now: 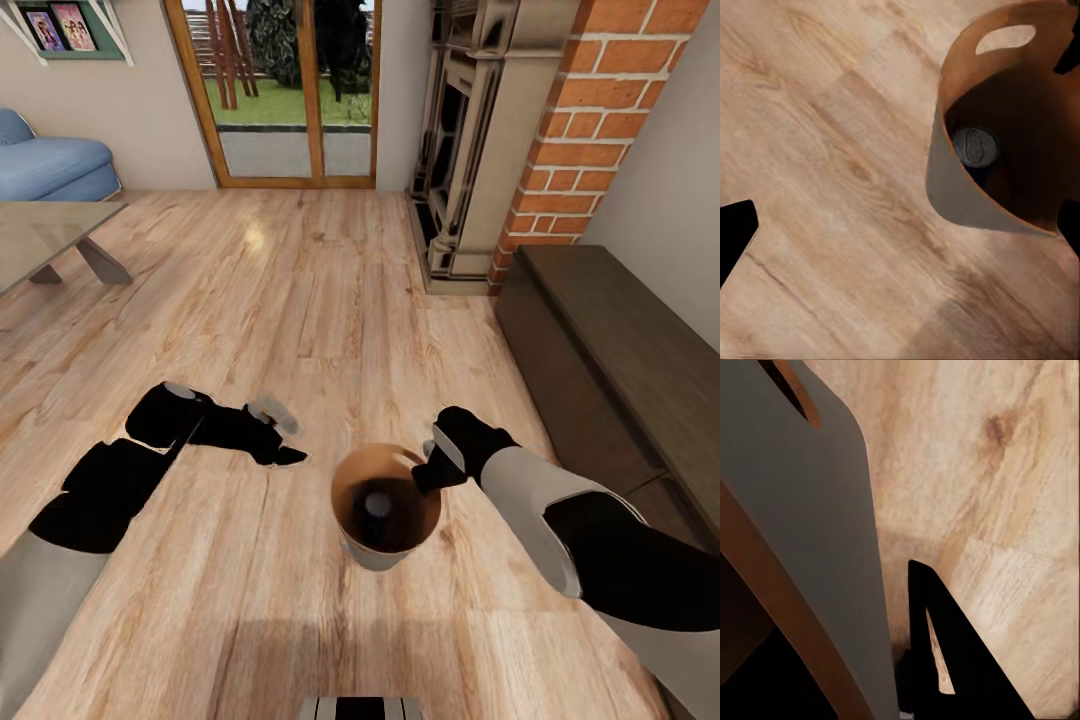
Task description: Put the three can of soda from the living room inside the tash can in the kitchen.
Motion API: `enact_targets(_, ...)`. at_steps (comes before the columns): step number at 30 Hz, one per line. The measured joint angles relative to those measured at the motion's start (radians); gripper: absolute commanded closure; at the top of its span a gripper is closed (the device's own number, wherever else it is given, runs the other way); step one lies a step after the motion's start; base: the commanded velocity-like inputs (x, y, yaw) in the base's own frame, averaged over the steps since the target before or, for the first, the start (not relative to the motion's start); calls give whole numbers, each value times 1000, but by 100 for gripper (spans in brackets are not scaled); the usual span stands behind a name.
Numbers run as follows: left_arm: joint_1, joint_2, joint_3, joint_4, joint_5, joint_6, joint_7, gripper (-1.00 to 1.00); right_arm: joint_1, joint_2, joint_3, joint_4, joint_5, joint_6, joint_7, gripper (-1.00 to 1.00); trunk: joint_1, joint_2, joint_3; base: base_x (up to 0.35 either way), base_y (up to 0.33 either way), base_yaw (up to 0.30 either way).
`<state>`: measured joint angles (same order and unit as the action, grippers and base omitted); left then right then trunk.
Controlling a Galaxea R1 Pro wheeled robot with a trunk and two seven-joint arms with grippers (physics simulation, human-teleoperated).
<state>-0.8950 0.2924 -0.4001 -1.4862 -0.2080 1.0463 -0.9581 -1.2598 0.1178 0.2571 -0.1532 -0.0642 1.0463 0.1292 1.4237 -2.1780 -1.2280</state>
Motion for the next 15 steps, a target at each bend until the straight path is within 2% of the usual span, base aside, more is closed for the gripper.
enact_targets(2, 65, 9, 188, -17, -6, -11, 4, -100, 20, -45, -8, -2, -15, 0, 3, 100, 0, 0, 0, 0, 0, 0)
enact_targets(4, 106, 9, 293, -16, -8, -55, 10, -100, 33, -70, 9, -2, 17, -1, 3, 100, 0, 0, 0, 0, 0, 0)
enact_targets(5, 164, 1, 415, 13, -19, -138, 50, -100, 48, -100, -1, -4, 4, 0, 7, 100, 0, 0, 0, 0, 0, 0)
enact_targets(6, 186, -4, 462, 35, -15, -164, 76, -100, 53, -110, 9, -5, 19, -1, 7, 100, 0, 0, 0, 0, 0, 0)
enact_targets(7, 212, -14, 514, 90, -16, -215, 132, -100, 63, -125, 8, -6, 22, -1, 6, 100, 0, 0, 0, 0, 0, 0)
enact_targets(8, 231, -25, 548, 169, -14, -278, 194, -100, 73, -134, 12, -6, 21, -3, 5, 100, 0, 0, 0, 0, 0, 0)
enact_targets(10, 249, -43, 584, 360, -7, -435, 308, -100, 83, -141, 11, -14, 26, -8, 0, 100, 0, 0, 0, 0, 0, 0)
enact_targets(11, 252, -47, 590, 409, -4, -474, 332, -100, 84, -142, 8, -18, 20, -8, 0, 100, 0, 0, 0, 0, 0, 0)
enact_targets(12, 255, -50, 600, 488, -2, -545, 365, -100, 86, -142, 2, -30, 9, -8, -1, 100, 0, 0, 0, 0, 0, 0)
enact_targets(14, 258, -54, 617, 574, 17, -616, 396, -100, 88, -143, -9, -46, -15, -8, 0, 100, 0, 0, 0, 0, 0, 0)
enact_targets(15, 259, -55, 624, 593, 28, -632, 403, -100, 89, -142, -11, -50, -21, -7, 0, 100, 0, 0, 0, 0, 0, 0)
